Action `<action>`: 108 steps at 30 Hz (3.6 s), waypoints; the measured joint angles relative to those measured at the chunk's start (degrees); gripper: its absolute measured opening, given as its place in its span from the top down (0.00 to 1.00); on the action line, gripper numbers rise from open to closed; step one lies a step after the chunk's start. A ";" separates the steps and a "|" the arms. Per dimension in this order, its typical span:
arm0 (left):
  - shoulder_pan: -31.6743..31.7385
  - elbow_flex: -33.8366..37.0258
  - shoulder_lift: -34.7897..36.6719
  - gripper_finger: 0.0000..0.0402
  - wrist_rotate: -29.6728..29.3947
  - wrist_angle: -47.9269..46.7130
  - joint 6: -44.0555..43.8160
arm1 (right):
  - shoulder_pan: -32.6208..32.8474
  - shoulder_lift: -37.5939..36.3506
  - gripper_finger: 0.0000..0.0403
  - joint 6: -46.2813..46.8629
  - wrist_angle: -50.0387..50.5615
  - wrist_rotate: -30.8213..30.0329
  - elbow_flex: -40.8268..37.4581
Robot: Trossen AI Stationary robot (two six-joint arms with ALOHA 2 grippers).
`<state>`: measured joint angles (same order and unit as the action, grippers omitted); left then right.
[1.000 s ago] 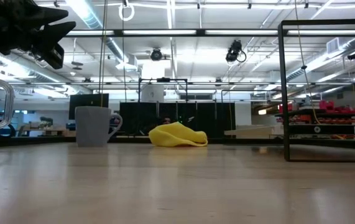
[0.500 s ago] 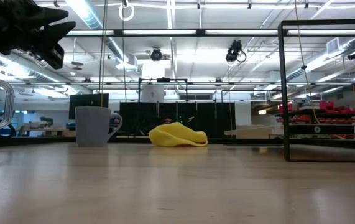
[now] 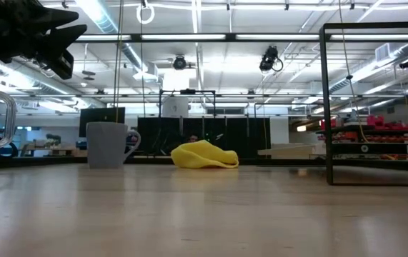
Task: Stack small to large cups/mugs on shelf
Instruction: Move the blue mug to the center of the table, then put the transparent mug on the shelf
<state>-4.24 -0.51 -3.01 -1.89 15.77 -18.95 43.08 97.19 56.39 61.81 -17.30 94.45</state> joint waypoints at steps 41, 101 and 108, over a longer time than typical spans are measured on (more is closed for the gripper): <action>-0.01 -0.02 0.02 0.73 -0.48 -2.40 3.09 | -52.10 26.23 0.99 -60.36 8.10 16.75 16.53; -0.02 -0.03 -0.85 0.73 -0.88 1.89 8.68 | -53.56 15.22 0.77 -52.92 7.47 17.60 16.55; -5.42 -4.78 -5.70 0.76 1.01 1.44 11.10 | -48.88 2.18 0.77 -46.35 7.61 17.73 16.44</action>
<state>-9.66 -5.30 -8.71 -0.88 17.21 -7.85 -5.80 99.37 10.04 69.42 0.43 110.89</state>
